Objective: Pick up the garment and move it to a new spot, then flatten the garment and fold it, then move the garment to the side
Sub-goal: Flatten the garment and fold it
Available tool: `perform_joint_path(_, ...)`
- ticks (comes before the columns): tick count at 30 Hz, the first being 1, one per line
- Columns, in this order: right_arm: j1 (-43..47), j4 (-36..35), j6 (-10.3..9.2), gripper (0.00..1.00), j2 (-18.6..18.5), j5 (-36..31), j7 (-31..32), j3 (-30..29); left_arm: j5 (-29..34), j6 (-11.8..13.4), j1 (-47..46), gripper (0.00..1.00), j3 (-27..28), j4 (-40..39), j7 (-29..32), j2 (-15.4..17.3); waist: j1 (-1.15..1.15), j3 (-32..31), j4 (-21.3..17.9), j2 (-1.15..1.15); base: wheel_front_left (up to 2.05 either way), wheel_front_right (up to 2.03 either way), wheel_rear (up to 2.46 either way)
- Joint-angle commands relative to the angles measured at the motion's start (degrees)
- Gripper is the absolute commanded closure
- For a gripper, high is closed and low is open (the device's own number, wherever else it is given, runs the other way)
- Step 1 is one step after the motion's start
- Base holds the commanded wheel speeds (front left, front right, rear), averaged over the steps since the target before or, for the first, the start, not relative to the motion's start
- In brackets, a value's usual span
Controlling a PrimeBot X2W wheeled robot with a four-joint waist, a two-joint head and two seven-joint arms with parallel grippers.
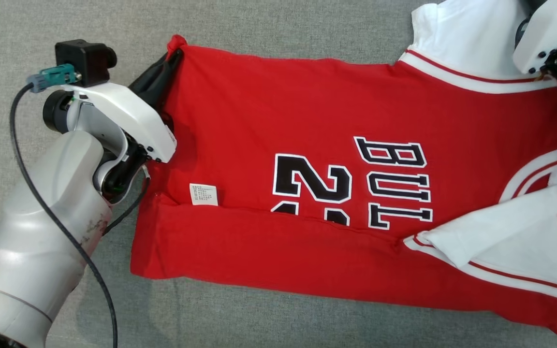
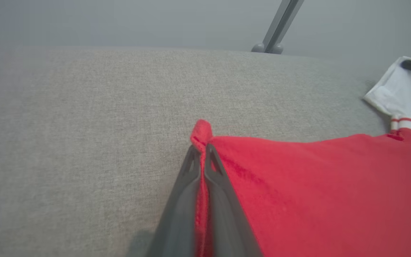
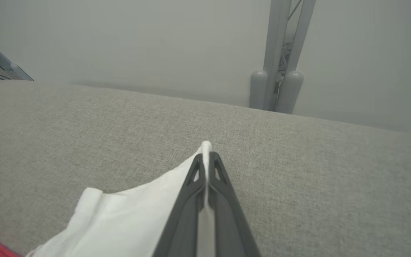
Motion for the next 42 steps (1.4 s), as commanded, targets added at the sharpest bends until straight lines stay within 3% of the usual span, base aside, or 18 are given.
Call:
perform_joint_path(1, -0.9, -1.1, -0.04, 1.0, -0.9, 1.6, -1.6, 0.2, -0.9, 0.0, -1.2, 1.0, 0.2, -0.5, -1.0, 1.1, 0.0, -0.4, -0.2, 0.0, 0.0, 0.0, 0.0)
perform_joint_path(11, 2.1, -9.8, -0.03, 1.0, -4.3, 9.7, -5.6, 2.3, -5.7, 0.0, 1.9, 1.0, 1.0, -5.2, -3.2, 4.8, 0.0, -1.9, -1.6, 0.0, 0.0, 0.0, 0.0)
perform_joint_path(19, 13.2, -27.3, -0.03, 1.0, -11.3, 16.2, -7.4, 2.8, -8.1, 0.2, 9.7, 1.0, 1.4, -14.4, -5.3, 10.8, 0.0, -2.6, -3.7, 0.0, 0.0, 0.0, 0.0)
perform_joint_path(23, 22.3, -37.3, -0.03, 1.0, -14.8, 17.7, -8.4, -0.1, -7.8, 2.8, 15.2, 1.0, 2.5, -21.2, -6.8, 15.0, 0.0, -3.0, -5.3, 0.0, 0.0, 0.0, 0.0)
perform_joint_path(28, 32.6, -46.1, -0.03, 1.0, -16.0, 18.2, -8.5, -5.0, -7.4, 7.1, 20.6, 1.0, 4.2, -28.8, -7.7, 19.3, 0.0, -3.4, -6.8, 0.0, 0.0, 0.0, 0.0)
perform_joint_path(35, 50.7, -56.1, -0.03, 1.0, -11.3, 15.7, -7.4, -14.4, -7.7, 12.3, 28.5, 1.0, 5.9, -36.9, -8.5, 22.9, 0.0, -3.6, -8.0, 0.0, 0.0, 0.0, 0.0)
perform_joint_path(42, 64.0, -61.0, -0.03, 1.0, -3.2, 12.1, -4.2, -20.9, -7.5, 13.4, 32.3, 1.0, 6.9, -36.3, -8.9, 22.2, 0.0, -4.0, -8.1, 0.0, 0.0, 0.0, 0.0)
